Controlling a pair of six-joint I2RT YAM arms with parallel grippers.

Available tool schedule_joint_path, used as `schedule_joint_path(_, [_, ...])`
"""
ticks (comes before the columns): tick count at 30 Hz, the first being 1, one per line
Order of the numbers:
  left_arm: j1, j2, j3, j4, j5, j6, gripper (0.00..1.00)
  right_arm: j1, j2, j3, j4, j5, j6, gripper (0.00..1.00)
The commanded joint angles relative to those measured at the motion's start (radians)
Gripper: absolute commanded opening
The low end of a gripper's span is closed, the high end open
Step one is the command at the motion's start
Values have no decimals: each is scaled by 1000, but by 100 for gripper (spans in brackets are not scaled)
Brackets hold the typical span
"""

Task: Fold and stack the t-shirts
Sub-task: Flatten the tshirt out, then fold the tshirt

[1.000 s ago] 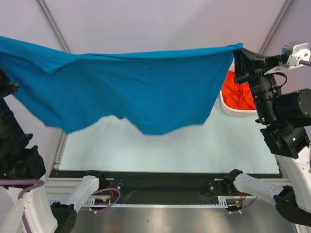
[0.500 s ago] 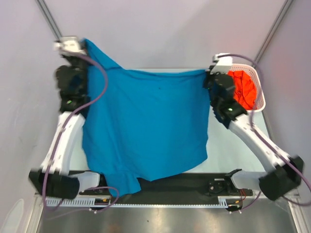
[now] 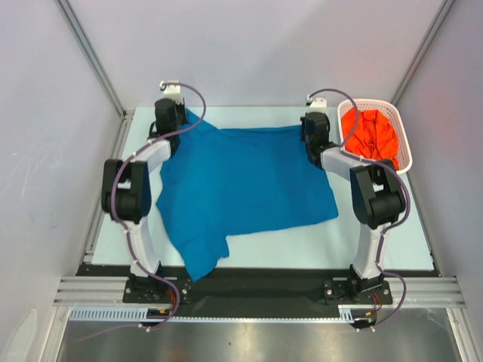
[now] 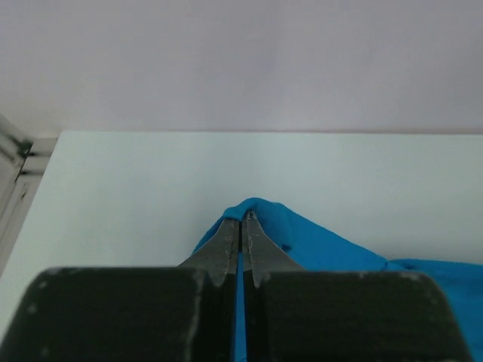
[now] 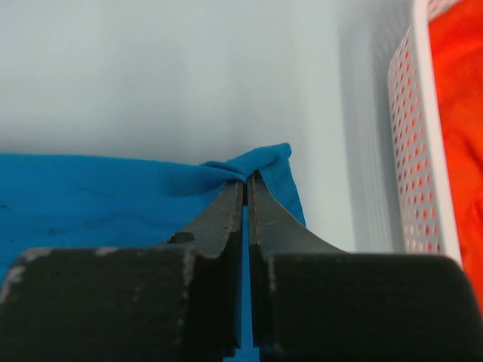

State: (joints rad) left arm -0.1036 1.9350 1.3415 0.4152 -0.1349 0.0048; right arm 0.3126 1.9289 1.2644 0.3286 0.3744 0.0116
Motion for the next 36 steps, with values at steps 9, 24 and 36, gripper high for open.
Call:
schedule_joint_path(9, [13,206,357,-136,101,-170,0,-139,202,322,-28,-161,53,0])
schedule_joint_path(24, [-25,15,291,-409,150,-301,0,-198,386,704,-511,-341,120,0])
schedule_joint_path(36, [-30,-180,179,-616,152,-368,0,-201,302,716,-724,-329,172,0])
